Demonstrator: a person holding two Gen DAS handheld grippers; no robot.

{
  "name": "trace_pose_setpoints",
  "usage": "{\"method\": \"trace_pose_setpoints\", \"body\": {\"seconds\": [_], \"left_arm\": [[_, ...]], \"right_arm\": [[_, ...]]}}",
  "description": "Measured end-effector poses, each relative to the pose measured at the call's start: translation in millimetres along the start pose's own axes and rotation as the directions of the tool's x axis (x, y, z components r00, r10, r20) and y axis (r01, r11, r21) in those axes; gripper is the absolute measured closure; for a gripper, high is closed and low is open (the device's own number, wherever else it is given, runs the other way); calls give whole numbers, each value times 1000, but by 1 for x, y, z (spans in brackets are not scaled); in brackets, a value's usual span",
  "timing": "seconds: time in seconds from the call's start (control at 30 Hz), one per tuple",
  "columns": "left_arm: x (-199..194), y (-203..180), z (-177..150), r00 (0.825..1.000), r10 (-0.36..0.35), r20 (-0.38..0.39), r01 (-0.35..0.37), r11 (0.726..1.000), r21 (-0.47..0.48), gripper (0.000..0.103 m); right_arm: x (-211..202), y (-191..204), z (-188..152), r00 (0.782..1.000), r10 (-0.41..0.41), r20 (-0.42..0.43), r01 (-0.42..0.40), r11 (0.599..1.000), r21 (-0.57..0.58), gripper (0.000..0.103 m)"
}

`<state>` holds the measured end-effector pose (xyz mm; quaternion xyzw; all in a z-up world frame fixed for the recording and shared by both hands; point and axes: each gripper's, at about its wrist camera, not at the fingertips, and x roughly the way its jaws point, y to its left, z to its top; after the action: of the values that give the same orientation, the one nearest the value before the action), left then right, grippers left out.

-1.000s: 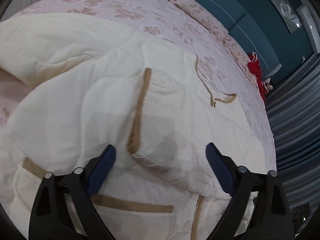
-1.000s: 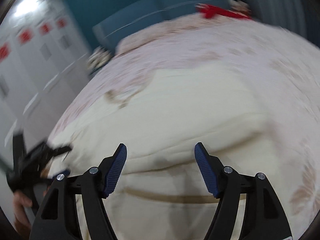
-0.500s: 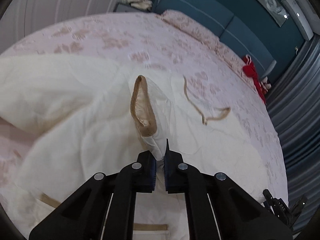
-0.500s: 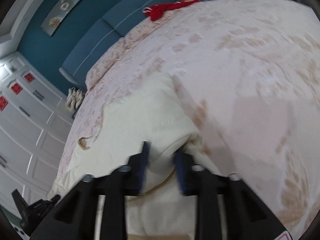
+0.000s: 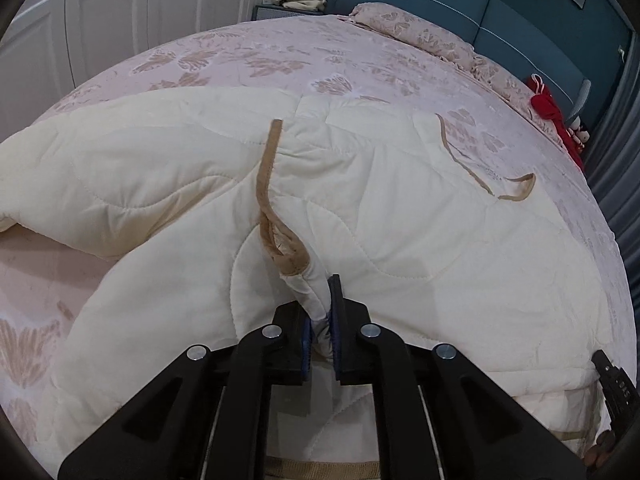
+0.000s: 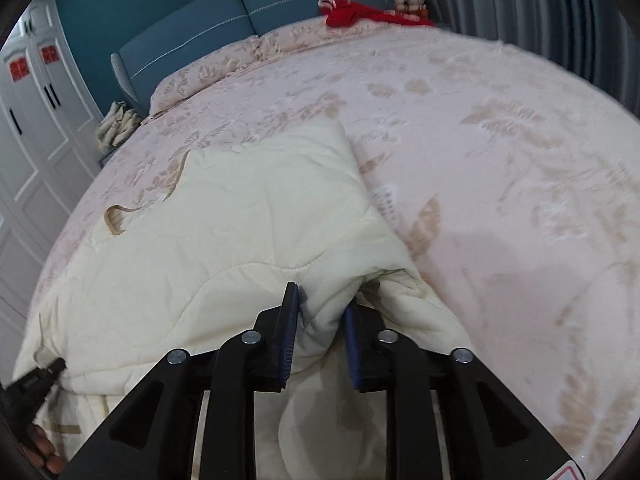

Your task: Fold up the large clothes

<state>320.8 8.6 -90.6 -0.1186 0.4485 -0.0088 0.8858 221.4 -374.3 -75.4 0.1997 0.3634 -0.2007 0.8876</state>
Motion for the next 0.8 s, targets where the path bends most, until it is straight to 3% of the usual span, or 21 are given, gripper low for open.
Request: {"method": "trace_pose_setpoints", "body": {"seconds": [0.13,0.17,0.27,0.33,0.43,0.57,0.63,0.8], "left_arm": [[-35,10,-2,999,16,46,-16,1000,-12,75],[-50,12,-1,996,38,77,-37,999,-13,68],[-75,5,1,992,27,127,-27,1000,0,65],[-75,-8,5,994,-24,109,22,1000,17,65],[-59,-36,2,996,-63,59,58,995,86,65],[-29,-56,-14,998,-60,-3,60,989,136,65],[-17,-58,-22,999,-49,-25,52,988,145,65],[-6,-56,-37,999,-41,-6,42,985,167,65]], "right_arm": [[-44,9,-11,993,-59,103,63,997,-42,76],[-54,15,-12,990,-55,127,62,997,-53,75],[-70,44,-12,989,12,149,7,992,-127,73],[-63,71,-13,990,103,92,-84,979,-185,73],[-43,104,-21,990,143,-10,-141,955,-261,79],[-22,121,-36,986,146,-86,-166,937,-307,79],[-11,123,-43,989,109,-100,-137,932,-336,80],[5,116,-50,985,98,-140,-137,941,-308,84]]}}
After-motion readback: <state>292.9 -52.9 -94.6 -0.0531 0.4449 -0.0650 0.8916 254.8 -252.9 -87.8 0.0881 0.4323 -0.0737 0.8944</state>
